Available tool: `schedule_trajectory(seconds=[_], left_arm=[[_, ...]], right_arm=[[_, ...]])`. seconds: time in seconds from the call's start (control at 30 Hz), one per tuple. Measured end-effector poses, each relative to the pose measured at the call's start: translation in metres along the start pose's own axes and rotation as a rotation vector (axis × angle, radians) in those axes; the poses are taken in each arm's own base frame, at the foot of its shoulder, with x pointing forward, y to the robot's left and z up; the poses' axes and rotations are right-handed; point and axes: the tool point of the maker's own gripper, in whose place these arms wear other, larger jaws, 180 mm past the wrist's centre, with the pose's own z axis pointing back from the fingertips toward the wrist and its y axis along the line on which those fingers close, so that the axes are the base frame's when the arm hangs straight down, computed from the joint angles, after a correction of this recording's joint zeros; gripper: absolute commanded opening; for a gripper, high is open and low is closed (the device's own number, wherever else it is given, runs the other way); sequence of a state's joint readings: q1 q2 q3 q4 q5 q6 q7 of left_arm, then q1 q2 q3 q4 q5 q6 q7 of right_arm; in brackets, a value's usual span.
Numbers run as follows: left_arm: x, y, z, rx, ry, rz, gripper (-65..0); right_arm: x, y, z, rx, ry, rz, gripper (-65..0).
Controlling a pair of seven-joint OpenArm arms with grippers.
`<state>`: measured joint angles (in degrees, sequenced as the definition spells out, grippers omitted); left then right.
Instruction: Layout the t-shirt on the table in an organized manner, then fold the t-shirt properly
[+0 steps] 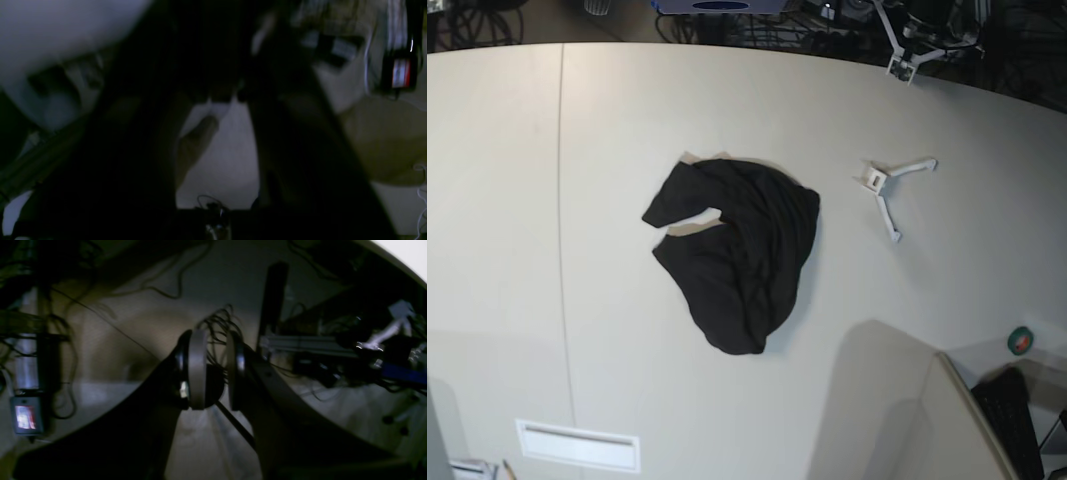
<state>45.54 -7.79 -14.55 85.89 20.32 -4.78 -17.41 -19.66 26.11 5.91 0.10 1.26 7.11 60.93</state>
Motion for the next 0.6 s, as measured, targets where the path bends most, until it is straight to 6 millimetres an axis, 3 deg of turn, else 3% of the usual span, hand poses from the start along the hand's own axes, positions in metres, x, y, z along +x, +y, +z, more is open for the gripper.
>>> schedule_trajectory(seconds=[0.1,0.17,0.3,0.43,0.6], left_arm=[[-0.007,-0.001,-0.006,-0.001,0.073,0.005,-65.0],[0.004,0.008,-0.015,0.015,0.071,-0.004,-65.0],[0.038,0.017,-0.033,0.030,-0.011,-0.017,-65.0],[0.029,0.011,-0.037,0.006,0.056,-0.033,-65.0],[0.052,0.020,-0.062,-0.012,0.051,-0.033,-65.0]], right_arm=[[0.024,-0.010,-0.016,-0.023,-0.062,-0.002,-53.7],[0.036,-0.022,-0.022,-0.054,-0.088,-0.008,-53.7],[0.040,-0.034,-0.024,-0.072,-0.088,-0.001,-53.7],[0.044,-0.032,-0.036,-0.073,-0.057,-0.011,-53.7],[0.050,-0.030,-0.049,-0.071,-0.031,-0.029,-53.6]])
